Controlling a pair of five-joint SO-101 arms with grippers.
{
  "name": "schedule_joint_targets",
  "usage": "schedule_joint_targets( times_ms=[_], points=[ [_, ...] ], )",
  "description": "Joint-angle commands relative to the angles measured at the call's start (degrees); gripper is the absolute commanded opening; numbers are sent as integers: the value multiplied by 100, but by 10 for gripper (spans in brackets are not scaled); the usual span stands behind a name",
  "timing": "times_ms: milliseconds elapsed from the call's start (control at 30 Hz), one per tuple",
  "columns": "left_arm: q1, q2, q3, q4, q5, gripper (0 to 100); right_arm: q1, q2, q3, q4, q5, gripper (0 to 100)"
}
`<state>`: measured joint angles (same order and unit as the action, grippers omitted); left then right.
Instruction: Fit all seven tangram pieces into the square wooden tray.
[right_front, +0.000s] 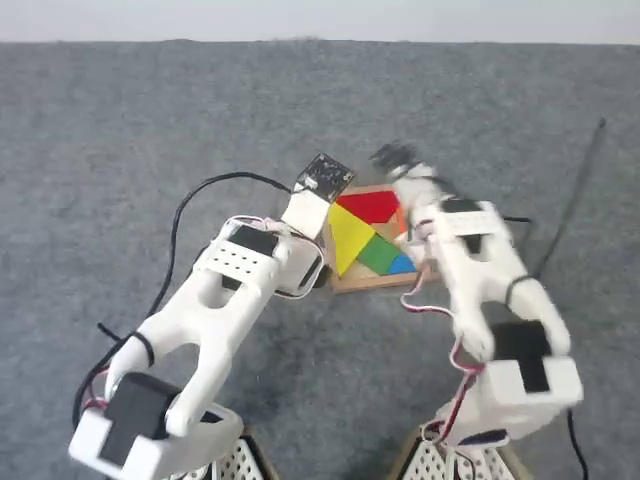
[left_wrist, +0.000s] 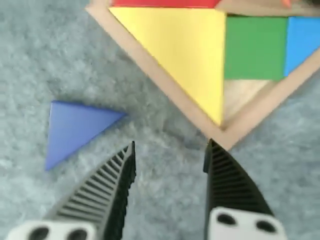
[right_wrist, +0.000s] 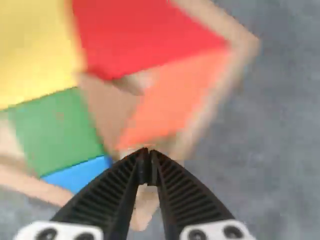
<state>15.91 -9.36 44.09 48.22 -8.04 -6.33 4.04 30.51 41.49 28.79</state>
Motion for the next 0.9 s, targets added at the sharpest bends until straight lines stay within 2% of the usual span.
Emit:
schedule_joint_targets(
  times_ms=[0, 133, 233, 333, 533, 867],
  points=[
    [141, -264, -444, -273, 141, 221, 435, -1174, 510, -462, -510, 8],
    [273, -255, -716, -404, 237, 221, 418, -2053, 1609, -1262, -519, 8],
    [387, -246, -971, -404, 431, 221, 251, -2229, 1785, -1358, -510, 8],
    [624, 149, -1314, -422, 475, 221, 31, -1851, 1635, -1358, -413, 8],
    [809, 1916, -2466, -255, 598, 221, 171, -831, 1090, -1341, -404, 8],
    [756, 2752, -3380, -26, 589, 218, 277, -295, 703, -1341, -404, 8]
  ],
)
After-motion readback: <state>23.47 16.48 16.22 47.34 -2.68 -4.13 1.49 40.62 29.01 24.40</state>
